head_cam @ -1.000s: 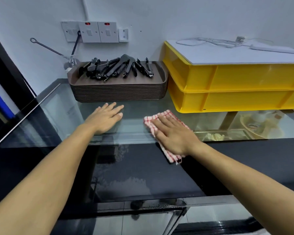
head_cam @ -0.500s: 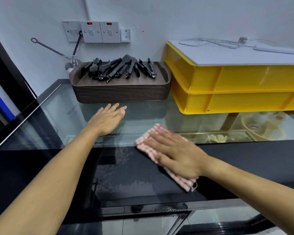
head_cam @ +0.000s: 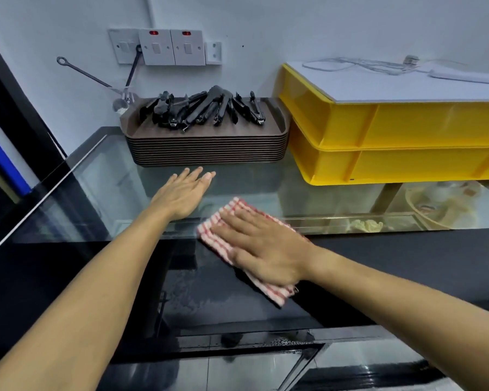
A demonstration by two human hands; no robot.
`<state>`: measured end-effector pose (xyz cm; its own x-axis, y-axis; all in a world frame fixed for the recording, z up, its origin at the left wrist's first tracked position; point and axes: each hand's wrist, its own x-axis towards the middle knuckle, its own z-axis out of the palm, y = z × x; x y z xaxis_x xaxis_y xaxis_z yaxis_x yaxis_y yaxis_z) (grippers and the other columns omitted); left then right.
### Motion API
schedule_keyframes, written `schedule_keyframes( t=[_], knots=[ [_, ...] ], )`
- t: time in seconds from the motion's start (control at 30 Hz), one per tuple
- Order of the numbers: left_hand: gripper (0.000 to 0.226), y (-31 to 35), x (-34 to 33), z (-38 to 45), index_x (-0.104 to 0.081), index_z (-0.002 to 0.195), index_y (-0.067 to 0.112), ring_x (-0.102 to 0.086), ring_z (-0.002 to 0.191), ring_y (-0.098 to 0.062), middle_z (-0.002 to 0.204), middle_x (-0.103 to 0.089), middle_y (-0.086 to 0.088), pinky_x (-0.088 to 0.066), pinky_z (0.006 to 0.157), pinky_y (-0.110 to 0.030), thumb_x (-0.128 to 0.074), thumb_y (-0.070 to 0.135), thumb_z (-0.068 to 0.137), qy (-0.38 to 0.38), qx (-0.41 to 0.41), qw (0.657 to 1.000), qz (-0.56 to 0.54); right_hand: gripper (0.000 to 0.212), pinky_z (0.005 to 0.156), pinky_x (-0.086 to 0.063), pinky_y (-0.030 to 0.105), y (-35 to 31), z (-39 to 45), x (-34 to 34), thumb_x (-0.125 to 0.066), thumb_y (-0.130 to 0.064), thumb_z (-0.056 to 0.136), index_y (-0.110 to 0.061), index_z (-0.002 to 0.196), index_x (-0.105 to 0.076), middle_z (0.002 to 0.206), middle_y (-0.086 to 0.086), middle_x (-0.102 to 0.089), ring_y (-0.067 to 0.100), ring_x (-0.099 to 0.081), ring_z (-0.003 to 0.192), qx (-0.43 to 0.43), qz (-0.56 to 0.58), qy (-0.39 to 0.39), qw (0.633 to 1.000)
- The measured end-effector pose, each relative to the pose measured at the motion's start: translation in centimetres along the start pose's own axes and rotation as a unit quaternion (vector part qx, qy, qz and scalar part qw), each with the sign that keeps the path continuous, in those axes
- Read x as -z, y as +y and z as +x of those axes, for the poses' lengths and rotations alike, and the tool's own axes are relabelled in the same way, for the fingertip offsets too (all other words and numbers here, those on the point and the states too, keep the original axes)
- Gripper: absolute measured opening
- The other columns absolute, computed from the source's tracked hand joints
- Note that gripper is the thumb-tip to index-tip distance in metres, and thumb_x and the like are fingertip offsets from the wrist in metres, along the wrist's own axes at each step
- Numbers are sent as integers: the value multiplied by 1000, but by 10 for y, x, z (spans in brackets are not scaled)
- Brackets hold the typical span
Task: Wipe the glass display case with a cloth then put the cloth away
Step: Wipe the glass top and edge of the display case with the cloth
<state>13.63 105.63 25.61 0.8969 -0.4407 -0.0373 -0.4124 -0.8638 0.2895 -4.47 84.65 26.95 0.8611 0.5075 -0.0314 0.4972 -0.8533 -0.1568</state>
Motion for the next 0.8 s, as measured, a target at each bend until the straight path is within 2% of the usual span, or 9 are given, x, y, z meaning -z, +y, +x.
schedule_keyframes(
  t=[0.1,0.23,0.33,0.4,0.5,0.57,0.63,0.7,0.8],
  knots=[
    [63,0,1,0,-12,162,51,6,161,-14,174,-1,12,5,130,-42,7,63,104,6,-3,1000,6,57,124,19,25,-1,-75,5,-22,-51,109,-47,164,-4,171,-20,14,-1,23,155,73,25,-41,996],
    [67,1,-1,1,-8,162,51,7,161,-16,174,0,11,5,130,-43,9,68,100,3,-1,1000,19,54,123,21,21,73,-58,23,-15,-51,111,-43,164,-3,172,-18,10,-4,23,153,-58,-21,-9,998],
    [66,1,0,2,-6,162,51,8,161,-16,174,2,11,6,130,-44,9,68,101,-1,-2,1000,26,57,125,17,26,95,3,23,-17,-49,112,-38,166,-4,175,-7,8,8,16,159,-168,-5,16,986],
    [64,1,1,2,-7,162,51,8,161,-16,174,2,11,5,130,-43,7,66,102,0,0,1000,27,60,127,13,32,79,38,20,-15,-50,110,-35,167,-4,175,-1,6,15,11,161,-189,2,31,982],
    [62,1,1,2,-7,163,50,6,161,-16,174,2,11,4,130,-43,5,65,104,-6,4,1000,20,62,128,15,33,14,33,7,-16,-50,110,-30,168,-5,175,1,5,16,11,161,-86,-4,16,996],
    [63,1,1,3,-8,163,50,5,161,-16,174,1,12,4,130,-43,5,65,104,-2,4,1000,21,58,126,18,30,-27,-12,-3,-22,-49,111,-38,166,-5,174,-7,10,10,18,159,27,13,-3,1000],
    [63,2,1,2,-9,163,49,5,161,-16,174,0,12,3,130,-43,4,66,103,1,4,1000,21,56,125,19,27,-30,-56,-3,-24,-51,111,-47,164,-5,173,-15,11,3,21,157,99,40,-25,994],
    [63,3,1,0,-9,163,48,5,161,-16,174,-1,12,3,130,-43,3,66,104,1,4,1000,22,55,127,15,28,2,-68,5,-22,-56,109,-50,162,-6,172,-18,7,-1,18,156,88,21,-25,996],
    [63,4,0,-3,-9,163,48,5,161,-16,174,-1,11,3,130,-43,2,66,104,5,9,1000,25,56,122,20,20,60,-30,17,-20,-53,111,-42,163,-2,172,-13,5,3,16,157,-36,-9,10,999]
  ],
)
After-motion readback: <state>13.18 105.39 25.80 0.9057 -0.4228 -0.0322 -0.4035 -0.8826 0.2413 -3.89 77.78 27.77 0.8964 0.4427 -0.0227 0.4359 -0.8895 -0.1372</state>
